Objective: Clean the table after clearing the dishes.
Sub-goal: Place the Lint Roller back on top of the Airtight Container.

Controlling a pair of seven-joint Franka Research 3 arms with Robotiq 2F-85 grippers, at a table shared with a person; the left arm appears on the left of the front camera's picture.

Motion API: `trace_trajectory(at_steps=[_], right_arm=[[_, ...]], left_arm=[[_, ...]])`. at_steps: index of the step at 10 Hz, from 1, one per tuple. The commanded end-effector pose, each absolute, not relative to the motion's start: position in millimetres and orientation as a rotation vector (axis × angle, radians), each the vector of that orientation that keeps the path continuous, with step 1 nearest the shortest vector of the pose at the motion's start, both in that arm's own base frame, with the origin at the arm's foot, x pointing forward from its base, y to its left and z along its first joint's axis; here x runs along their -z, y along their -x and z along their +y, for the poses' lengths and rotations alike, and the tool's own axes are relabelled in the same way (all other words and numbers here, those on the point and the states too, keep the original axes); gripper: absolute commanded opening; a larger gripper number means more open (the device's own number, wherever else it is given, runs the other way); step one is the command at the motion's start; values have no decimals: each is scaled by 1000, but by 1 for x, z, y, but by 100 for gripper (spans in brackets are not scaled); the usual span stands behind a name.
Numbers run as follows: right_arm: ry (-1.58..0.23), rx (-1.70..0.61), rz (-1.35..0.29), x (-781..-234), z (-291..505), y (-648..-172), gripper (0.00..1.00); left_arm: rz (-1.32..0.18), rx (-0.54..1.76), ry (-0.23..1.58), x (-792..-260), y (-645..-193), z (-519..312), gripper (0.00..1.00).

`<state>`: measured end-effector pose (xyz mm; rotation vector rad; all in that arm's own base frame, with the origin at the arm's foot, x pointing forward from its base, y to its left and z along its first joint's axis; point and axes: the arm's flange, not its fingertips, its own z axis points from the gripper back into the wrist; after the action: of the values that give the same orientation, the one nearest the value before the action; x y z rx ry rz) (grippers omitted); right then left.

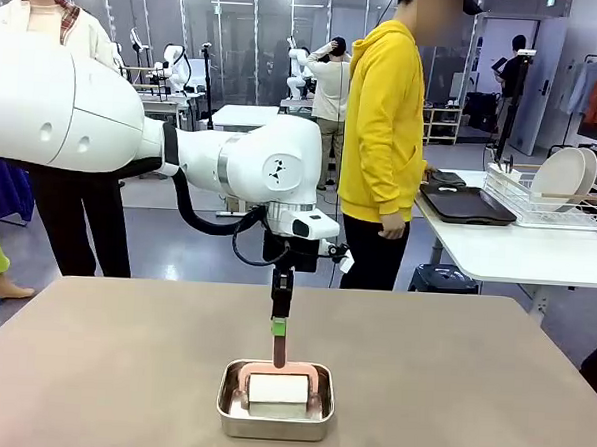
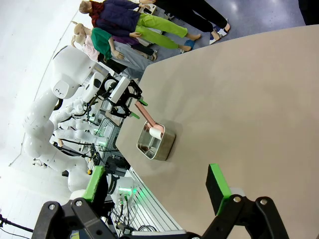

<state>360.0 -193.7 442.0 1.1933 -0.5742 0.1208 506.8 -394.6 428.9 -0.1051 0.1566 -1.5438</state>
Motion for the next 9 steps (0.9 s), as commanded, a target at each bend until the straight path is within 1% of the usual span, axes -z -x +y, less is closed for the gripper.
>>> trace_trajectory(at_steps=[1, 2, 3, 4, 5, 6, 7, 9], right_arm=[[-1187, -141, -579, -443, -193, -358, 100], [-1187, -141, -579, -443, -193, -358, 100], [-1187, -141, -579, -443, -193, -358, 100], [-1187, -141, -579, -443, -193, -358, 100], [-1187, -141, -579, -443, -193, -358, 100], [-1187, -141, -579, -443, -193, -358, 100], [-1187, -141, -579, -443, -193, -358, 100], [-1187, -141, -579, -443, -193, -358, 100]], left_arm=[[110, 1579, 110, -433, -499, -387, 71], [107, 1583, 110, -434, -497, -385, 84], [99, 1584, 114, -435, -496, -383, 89], [85, 1581, 121, -435, -495, -380, 100], [77, 1563, 122, -435, -494, -376, 100], [68, 1563, 87, -436, -486, -374, 100], [115, 1563, 99, -439, -507, -391, 100], [115, 1563, 99, -439, -507, -391, 100]])
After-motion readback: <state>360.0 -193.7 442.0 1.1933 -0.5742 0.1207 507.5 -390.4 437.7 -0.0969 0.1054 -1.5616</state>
